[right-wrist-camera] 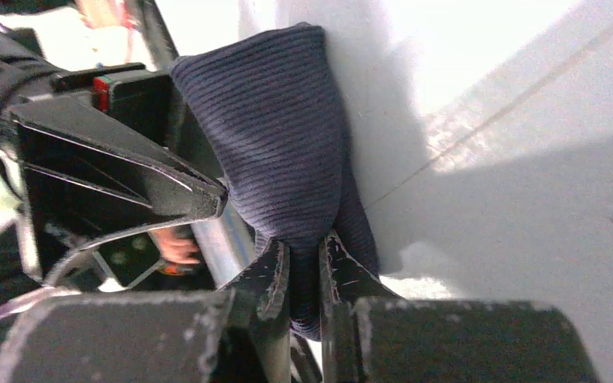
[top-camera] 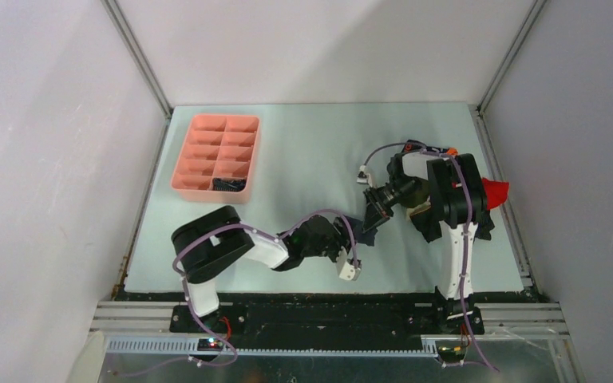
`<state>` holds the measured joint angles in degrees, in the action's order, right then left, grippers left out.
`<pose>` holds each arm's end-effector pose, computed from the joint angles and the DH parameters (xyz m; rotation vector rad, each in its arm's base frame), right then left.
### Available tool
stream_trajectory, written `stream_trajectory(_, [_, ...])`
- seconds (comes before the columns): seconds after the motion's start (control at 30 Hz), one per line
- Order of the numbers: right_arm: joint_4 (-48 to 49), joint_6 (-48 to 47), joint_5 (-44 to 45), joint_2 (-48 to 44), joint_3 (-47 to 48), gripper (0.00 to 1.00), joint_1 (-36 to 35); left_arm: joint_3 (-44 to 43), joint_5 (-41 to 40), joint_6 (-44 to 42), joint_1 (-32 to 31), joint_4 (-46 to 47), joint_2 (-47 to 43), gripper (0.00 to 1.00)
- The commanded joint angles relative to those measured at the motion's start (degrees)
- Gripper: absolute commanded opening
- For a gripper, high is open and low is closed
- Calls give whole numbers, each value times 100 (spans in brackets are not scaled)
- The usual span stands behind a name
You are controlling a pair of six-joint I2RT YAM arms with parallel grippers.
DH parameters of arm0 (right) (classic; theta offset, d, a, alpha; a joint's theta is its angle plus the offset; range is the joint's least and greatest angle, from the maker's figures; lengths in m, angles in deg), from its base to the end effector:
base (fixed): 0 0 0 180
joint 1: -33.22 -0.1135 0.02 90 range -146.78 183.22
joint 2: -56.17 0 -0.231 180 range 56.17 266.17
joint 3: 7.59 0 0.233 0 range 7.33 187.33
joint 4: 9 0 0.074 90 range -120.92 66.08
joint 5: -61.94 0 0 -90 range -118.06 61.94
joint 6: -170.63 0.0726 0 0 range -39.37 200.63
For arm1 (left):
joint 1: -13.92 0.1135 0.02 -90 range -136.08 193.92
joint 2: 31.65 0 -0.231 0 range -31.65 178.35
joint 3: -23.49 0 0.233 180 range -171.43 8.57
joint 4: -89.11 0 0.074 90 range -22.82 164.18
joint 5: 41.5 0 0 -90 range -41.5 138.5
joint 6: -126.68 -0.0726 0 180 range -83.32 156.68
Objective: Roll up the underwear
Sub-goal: Roll the underwear to the center of the board, then pick up the underwear from the center of the board.
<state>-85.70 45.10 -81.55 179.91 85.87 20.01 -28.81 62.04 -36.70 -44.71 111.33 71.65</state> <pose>0.2936 0.1289 0.0760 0.9294 -2.5441 -1.4134 0.1659 -0.3047 0.0876 1.9351 0.7035 -0.0858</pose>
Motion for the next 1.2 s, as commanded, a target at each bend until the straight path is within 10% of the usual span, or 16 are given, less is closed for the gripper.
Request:
stream_trajectory(0.0, [-721, 192, -55, 841, -53, 0, 238, -217, -374, -451, -9, 391, 351, 63])
stream_trajectory(0.33, [-1251, 12, -724, 1328, 22, 0, 514, -592, -125, -839, -25, -400, 674, 53])
stream_trajectory(0.6, [-2031, -378, -1558, 1771, 157, 1, 601, -1125, -253, -589, -91, -767, 811, 4])
stream_trajectory(0.77, [-2506, -513, -2245, 1879, 170, 7, 580, -1378, -367, -143, 52, -1001, 722, 0])
stream_trajectory(1.03, [-3015, -1067, -2387, 1833, 308, 66, 626, -1575, 200, -179, 407, -2400, 307, 0])
stream_trajectory(1.07, [-3015, -1077, -2386, 1790, 318, 91, 646, -1617, 258, -200, 433, -2634, 275, 0])
stream_trajectory(1.17, [-2894, -944, -2283, 1574, 352, 99, 699, -1835, 659, -82, 590, -3287, 103, 0])
